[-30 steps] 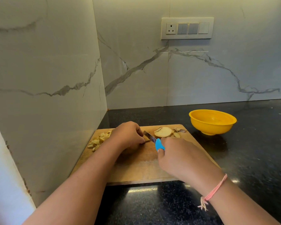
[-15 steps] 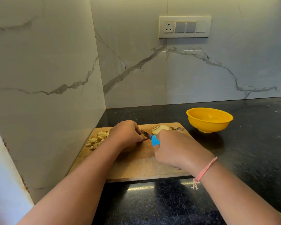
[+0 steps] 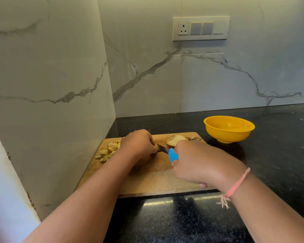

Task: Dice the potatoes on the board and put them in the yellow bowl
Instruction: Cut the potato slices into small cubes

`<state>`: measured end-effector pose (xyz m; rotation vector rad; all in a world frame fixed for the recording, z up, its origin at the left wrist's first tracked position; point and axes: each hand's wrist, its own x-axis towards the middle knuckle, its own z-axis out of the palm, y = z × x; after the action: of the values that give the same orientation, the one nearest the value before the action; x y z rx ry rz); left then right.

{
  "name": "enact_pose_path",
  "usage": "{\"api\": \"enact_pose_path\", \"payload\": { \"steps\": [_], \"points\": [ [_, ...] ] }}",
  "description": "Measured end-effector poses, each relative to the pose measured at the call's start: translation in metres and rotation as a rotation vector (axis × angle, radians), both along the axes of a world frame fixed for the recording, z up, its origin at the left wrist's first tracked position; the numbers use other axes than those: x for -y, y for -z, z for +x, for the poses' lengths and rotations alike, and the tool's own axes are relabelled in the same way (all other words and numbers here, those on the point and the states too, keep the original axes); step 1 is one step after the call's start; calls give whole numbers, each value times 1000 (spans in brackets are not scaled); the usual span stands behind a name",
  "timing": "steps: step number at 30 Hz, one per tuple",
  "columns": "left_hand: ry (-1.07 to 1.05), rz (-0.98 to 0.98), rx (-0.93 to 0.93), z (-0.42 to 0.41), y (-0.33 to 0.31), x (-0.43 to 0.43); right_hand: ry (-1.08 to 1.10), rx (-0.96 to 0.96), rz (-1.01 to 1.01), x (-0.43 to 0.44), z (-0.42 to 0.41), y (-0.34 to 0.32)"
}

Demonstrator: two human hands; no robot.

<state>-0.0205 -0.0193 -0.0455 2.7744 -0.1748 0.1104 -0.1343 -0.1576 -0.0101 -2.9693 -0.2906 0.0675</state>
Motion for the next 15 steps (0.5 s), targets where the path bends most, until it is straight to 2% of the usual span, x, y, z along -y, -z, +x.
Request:
{"api": "enact_pose_path", "payload": {
  "steps": [6,10,15],
  "points": [
    [20,13,4,-1,0,-2,2,63,-13,13,-21,11],
    [27,58,23,-3,1,-2,46,106,116,21,-20,16],
    [69,20,-15,-3,2,-3,93,197,215,21,-6,19]
  ]
}}
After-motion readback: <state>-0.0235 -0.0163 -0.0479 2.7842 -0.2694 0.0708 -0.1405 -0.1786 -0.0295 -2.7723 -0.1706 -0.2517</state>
